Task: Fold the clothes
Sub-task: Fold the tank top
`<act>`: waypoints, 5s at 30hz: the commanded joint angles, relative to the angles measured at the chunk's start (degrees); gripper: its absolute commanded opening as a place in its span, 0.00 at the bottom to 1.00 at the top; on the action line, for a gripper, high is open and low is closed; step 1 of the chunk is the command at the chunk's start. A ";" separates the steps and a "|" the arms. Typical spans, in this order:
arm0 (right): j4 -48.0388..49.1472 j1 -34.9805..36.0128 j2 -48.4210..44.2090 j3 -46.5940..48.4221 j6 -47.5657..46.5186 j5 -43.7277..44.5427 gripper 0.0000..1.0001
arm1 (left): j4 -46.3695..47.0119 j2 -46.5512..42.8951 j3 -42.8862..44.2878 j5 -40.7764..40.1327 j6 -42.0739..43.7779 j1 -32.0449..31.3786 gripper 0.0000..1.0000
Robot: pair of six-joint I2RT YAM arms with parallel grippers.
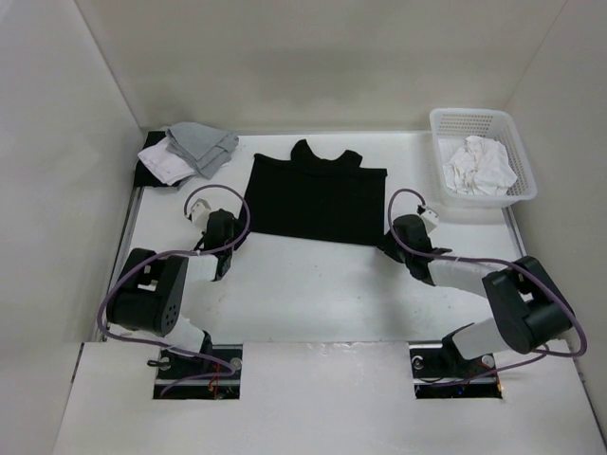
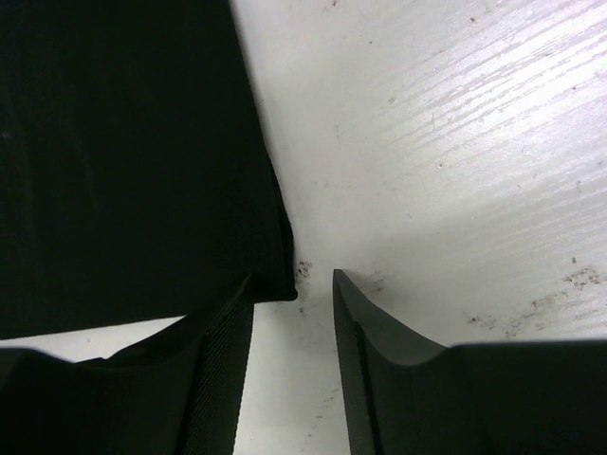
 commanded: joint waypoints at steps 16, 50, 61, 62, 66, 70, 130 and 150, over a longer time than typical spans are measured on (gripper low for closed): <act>7.14 1.30 3.88 3.40 2.15 1.74 0.01 | 10.19 3.29 -1.71 0.29 -4.38 2.32 0.01; -16.80 1.52 -29.04 12.02 -11.57 -7.36 0.00 | -26.40 -36.59 9.80 -4.38 10.39 -4.56 0.01; -7.70 -10.47 12.91 34.93 -12.09 -15.57 0.00 | -11.69 5.46 27.72 5.20 4.06 5.57 0.00; -7.97 -10.82 13.19 35.99 -12.09 -15.74 0.00 | -11.86 5.64 28.51 5.55 4.15 5.66 0.00; -9.55 -10.91 7.41 33.47 -12.71 -16.10 0.00 | -11.60 -1.28 24.67 6.08 4.41 5.39 0.01; -9.11 -10.74 -2.09 24.07 -11.39 -15.31 0.00 | -11.77 -13.84 13.78 5.21 3.89 3.64 0.01; 8.33 -0.98 -11.83 -9.97 7.88 -10.93 0.00 | -20.39 -48.41 -2.94 -14.48 8.55 -24.93 0.49; -27.75 32.32 11.83 40.29 -7.79 3.50 0.17 | -29.17 -59.39 0.75 -13.25 11.01 -21.51 0.51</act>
